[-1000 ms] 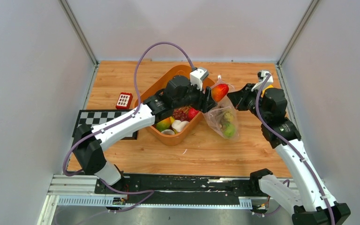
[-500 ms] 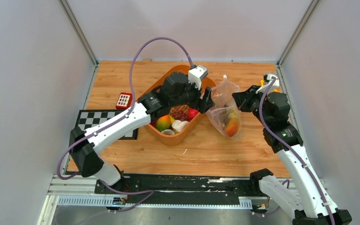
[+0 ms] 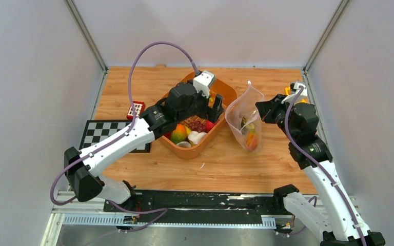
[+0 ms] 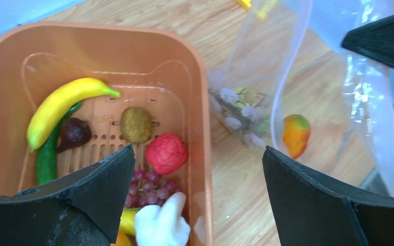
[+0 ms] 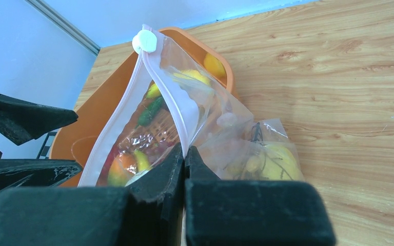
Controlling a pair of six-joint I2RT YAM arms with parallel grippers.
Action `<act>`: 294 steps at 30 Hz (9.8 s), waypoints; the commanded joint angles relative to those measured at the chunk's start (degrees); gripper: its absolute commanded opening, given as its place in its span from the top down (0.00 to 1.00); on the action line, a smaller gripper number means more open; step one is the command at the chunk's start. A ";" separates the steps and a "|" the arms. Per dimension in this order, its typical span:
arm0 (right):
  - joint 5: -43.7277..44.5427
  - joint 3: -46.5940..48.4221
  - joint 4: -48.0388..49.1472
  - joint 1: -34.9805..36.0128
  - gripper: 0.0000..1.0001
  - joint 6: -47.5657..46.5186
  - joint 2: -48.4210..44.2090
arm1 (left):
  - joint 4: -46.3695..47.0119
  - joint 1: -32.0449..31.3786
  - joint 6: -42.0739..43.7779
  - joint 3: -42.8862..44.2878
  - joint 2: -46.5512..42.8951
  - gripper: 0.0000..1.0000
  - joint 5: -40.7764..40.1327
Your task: Place the food in the zip-top bag and seal the zipper
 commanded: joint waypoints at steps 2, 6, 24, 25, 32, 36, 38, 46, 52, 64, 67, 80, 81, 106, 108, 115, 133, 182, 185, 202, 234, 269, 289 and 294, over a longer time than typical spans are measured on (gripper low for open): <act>0.30 0.23 2.48 0.05 1.00 0.06 -0.58 | -1.67 3.30 2.65 -0.81 -0.17 0.00 -3.78; -0.05 0.18 2.40 0.05 1.00 -0.17 -0.45 | -1.13 10.28 1.93 -1.97 2.18 0.00 0.47; -1.67 0.36 2.04 0.05 1.00 0.04 -0.65 | 2.21 23.22 14.13 9.56 27.41 0.05 6.70; -1.67 0.35 2.08 0.05 1.00 0.04 -0.73 | 3.57 23.19 14.05 9.43 27.97 0.05 5.44; -1.79 0.37 1.74 0.05 1.00 -0.28 -0.75 | 4.88 23.16 13.95 10.31 31.80 0.06 -0.92; -1.97 0.22 1.83 0.05 1.00 -0.11 -0.67 | 5.44 23.16 13.53 9.84 32.88 0.08 -1.04; -2.14 0.19 1.82 0.05 1.00 0.01 -0.58 | 5.87 23.21 12.96 9.50 33.58 0.09 -1.77; -2.27 0.19 1.65 0.05 1.00 -0.10 -0.39 | 6.42 23.09 10.31 9.34 36.37 0.13 -0.08; -2.47 0.41 1.90 0.05 1.00 -0.05 0.09 | 6.47 22.21 10.05 9.31 36.98 0.19 4.63; -2.51 0.53 1.71 0.01 1.00 0.04 0.09 | 7.70 20.50 8.99 10.97 36.25 0.29 8.41; -2.53 0.56 1.73 0.03 1.00 -0.05 0.16 | 6.41 20.50 8.90 11.88 37.34 0.34 9.00; -2.55 0.36 1.82 0.06 1.00 0.01 0.65 | 5.15 20.55 9.38 11.62 40.32 0.24 5.15; -2.55 0.46 1.82 0.03 1.00 -0.02 0.79 | 5.30 20.57 9.38 11.55 40.47 0.24 5.19; -2.32 0.62 2.17 0.05 1.00 0.43 0.64 | 13.51 20.49 1.78 -3.80 15.38 0.72 11.14; -2.22 0.48 2.33 0.03 1.00 0.46 0.80 | 14.15 20.31 0.47 -6.24 11.93 0.73 11.60; -2.65 0.81 2.63 0.05 1.00 0.98 2.45 | 10.97 16.47 2.12 -9.75 -3.17 0.74 8.29; -2.42 4.76 0.93 0.74 1.00 0.35 5.14 | -22.75 -9.34 27.51 18.87 4.25 0.74 -28.54; 0.16 -0.07 3.29 1.46 1.00 0.87 -0.56 | 5.10 8.13 3.51 -8.31 -2.96 0.07 -1.85; -0.39 0.17 3.16 1.46 1.00 0.86 -0.04 | 7.74 15.05 -2.68 -11.58 0.32 0.05 4.32; -0.17 0.84 2.44 1.46 1.00 -0.06 0.11 | 1.14 18.17 -0.77 -0.58 23.10 0.05 -2.72; -0.61 0.64 2.70 1.46 1.00 -0.18 0.87 | 4.12 18.21 -0.41 -4.75 16.95 0.59 2.59; -4.09 0.56 4.42 1.46 1.00 1.81 2.52 | 17.10 3.26 2.21 -1.62 -6.28 0.57 26.46; -7.02 1.73 3.52 1.46 1.00 1.24 0.26 | 2.65 -2.51 12.22 6.95 7.94 0.50 16.41; -7.86 1.94 3.38 1.46 1.00 0.65 -0.08 | -0.46 -2.53 11.68 8.96 10.81 0.35 2.99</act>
